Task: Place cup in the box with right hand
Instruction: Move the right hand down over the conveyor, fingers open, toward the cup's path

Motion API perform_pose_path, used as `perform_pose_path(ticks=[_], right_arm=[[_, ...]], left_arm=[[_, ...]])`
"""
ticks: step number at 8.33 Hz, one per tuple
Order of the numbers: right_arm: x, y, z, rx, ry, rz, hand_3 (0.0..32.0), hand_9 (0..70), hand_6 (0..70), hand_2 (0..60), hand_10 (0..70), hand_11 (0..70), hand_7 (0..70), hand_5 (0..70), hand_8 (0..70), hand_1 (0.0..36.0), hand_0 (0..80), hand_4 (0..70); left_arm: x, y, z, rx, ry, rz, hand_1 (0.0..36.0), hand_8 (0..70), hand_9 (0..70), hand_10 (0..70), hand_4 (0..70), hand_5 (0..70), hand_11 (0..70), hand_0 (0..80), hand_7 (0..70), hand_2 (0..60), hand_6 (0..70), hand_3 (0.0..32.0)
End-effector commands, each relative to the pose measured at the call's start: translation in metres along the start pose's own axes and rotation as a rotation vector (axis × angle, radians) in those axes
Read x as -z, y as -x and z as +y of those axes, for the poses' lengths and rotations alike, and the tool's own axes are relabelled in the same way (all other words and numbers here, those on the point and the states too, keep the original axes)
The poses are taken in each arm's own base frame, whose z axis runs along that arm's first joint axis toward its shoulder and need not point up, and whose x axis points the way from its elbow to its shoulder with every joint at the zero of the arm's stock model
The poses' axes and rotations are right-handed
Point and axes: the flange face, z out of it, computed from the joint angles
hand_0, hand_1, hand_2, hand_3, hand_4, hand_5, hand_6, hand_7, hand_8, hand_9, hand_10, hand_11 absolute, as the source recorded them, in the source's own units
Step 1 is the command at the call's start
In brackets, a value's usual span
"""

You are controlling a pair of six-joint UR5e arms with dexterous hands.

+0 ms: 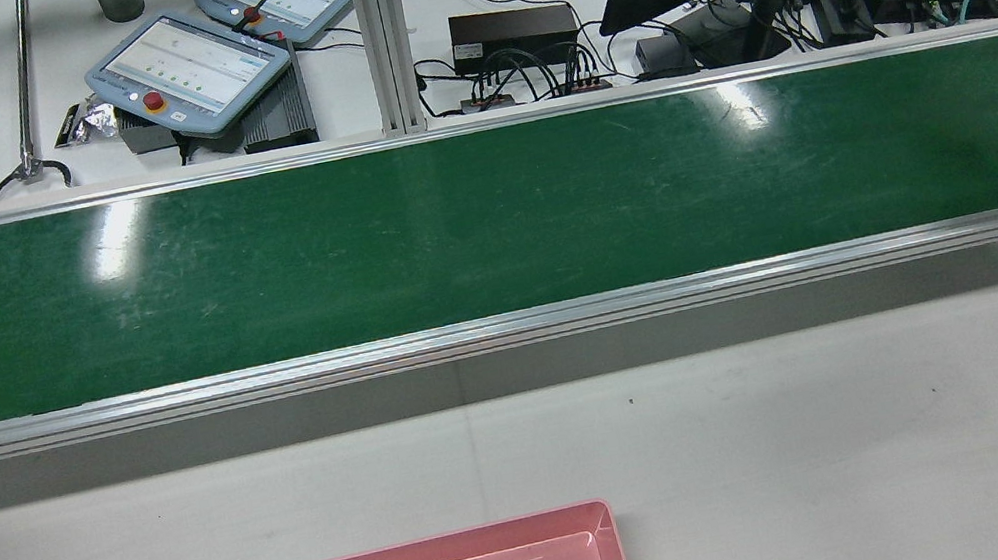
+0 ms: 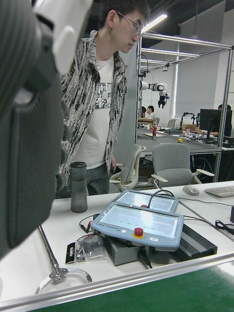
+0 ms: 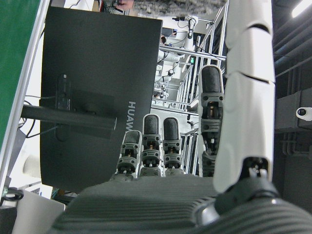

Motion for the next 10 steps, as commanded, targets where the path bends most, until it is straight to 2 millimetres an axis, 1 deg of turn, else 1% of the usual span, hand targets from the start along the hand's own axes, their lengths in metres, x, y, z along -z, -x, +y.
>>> perform_pose_path(ticks=[1, 2, 3, 4, 5, 6, 7, 8, 9, 10], right_arm=[[-0.043, -0.077, 0.042, -0.011, 0.032, 0.06, 0.0, 29.1, 11.1, 4.1, 9.2, 15.4, 40.2, 9.0, 18.1, 21.5, 63.2, 39.8], [-0.05, -0.102, 0.054, 0.008, 0.034, 0.076, 0.0, 28.5, 10.8, 6.7, 8.8, 14.8, 38.7, 9.0, 17.8, 22.0, 62.5, 35.2], [-0.054, -0.125, 0.066, 0.01, 0.048, 0.095, 0.0, 28.3, 10.6, 3.0, 8.1, 13.7, 38.7, 8.7, 17.6, 19.9, 63.1, 37.6], [-0.055, -0.145, 0.079, 0.011, 0.068, 0.112, 0.0, 27.7, 10.2, 10.3, 6.3, 11.0, 38.1, 8.1, 17.2, 20.6, 59.4, 31.1], [-0.055, -0.156, 0.096, 0.009, 0.096, 0.124, 0.0, 26.9, 9.6, 9.4, 4.3, 8.0, 36.6, 7.8, 16.6, 19.4, 57.8, 26.6], [-0.051, -0.16, 0.111, 0.033, 0.087, 0.139, 0.0, 26.1, 9.3, 2.4, 3.2, 6.5, 35.3, 7.7, 16.2, 16.8, 59.2, 27.2], [-0.046, -0.169, 0.128, 0.034, 0.085, 0.122, 0.0, 25.9, 9.1, 4.9, 1.7, 4.3, 34.8, 7.7, 16.1, 18.1, 58.7, 24.9], [-0.039, -0.189, 0.138, 0.029, 0.074, 0.123, 0.0, 26.7, 9.1, 4.8, 0.2, 2.1, 35.9, 7.4, 16.4, 17.9, 58.6, 26.9], [-0.034, -0.209, 0.142, 0.024, 0.066, 0.12, 0.0, 26.7, 9.1, 5.0, 0.2, 2.0, 35.8, 7.4, 16.5, 17.7, 58.2, 26.0], [-0.032, -0.217, 0.143, 0.037, 0.065, 0.124, 0.0, 26.5, 9.0, 7.8, 0.0, 0.7, 35.7, 7.2, 16.3, 18.5, 57.4, 25.4]], left_arm=[[0.0, 0.0, 0.0, 0.0, 0.0, 0.0, 0.0, 0.0, 0.0, 0.0, 0.0, 0.0, 0.0, 0.0, 0.0, 0.0, 0.0, 0.0], [0.0, 0.0, 0.0, 0.0, 0.0, 0.0, 0.0, 0.0, 0.0, 0.0, 0.0, 0.0, 0.0, 0.0, 0.0, 0.0, 0.0, 0.0], [0.0, 0.0, 0.0, 0.0, 0.0, 0.0, 0.0, 0.0, 0.0, 0.0, 0.0, 0.0, 0.0, 0.0, 0.0, 0.0, 0.0, 0.0], [0.0, 0.0, 0.0, 0.0, 0.0, 0.0, 0.0, 0.0, 0.0, 0.0, 0.0, 0.0, 0.0, 0.0, 0.0, 0.0, 0.0, 0.0], [0.0, 0.0, 0.0, 0.0, 0.0, 0.0, 0.0, 0.0, 0.0, 0.0, 0.0, 0.0, 0.0, 0.0, 0.0, 0.0, 0.0, 0.0], [0.0, 0.0, 0.0, 0.0, 0.0, 0.0, 0.0, 0.0, 0.0, 0.0, 0.0, 0.0, 0.0, 0.0, 0.0, 0.0, 0.0, 0.0], [0.0, 0.0, 0.0, 0.0, 0.0, 0.0, 0.0, 0.0, 0.0, 0.0, 0.0, 0.0, 0.0, 0.0, 0.0, 0.0, 0.0, 0.0], [0.0, 0.0, 0.0, 0.0, 0.0, 0.0, 0.0, 0.0, 0.0, 0.0, 0.0, 0.0, 0.0, 0.0, 0.0, 0.0, 0.0, 0.0], [0.0, 0.0, 0.0, 0.0, 0.0, 0.0, 0.0, 0.0, 0.0, 0.0, 0.0, 0.0, 0.0, 0.0, 0.0, 0.0, 0.0, 0.0], [0.0, 0.0, 0.0, 0.0, 0.0, 0.0, 0.0, 0.0, 0.0, 0.0, 0.0, 0.0, 0.0, 0.0, 0.0, 0.0, 0.0, 0.0]])
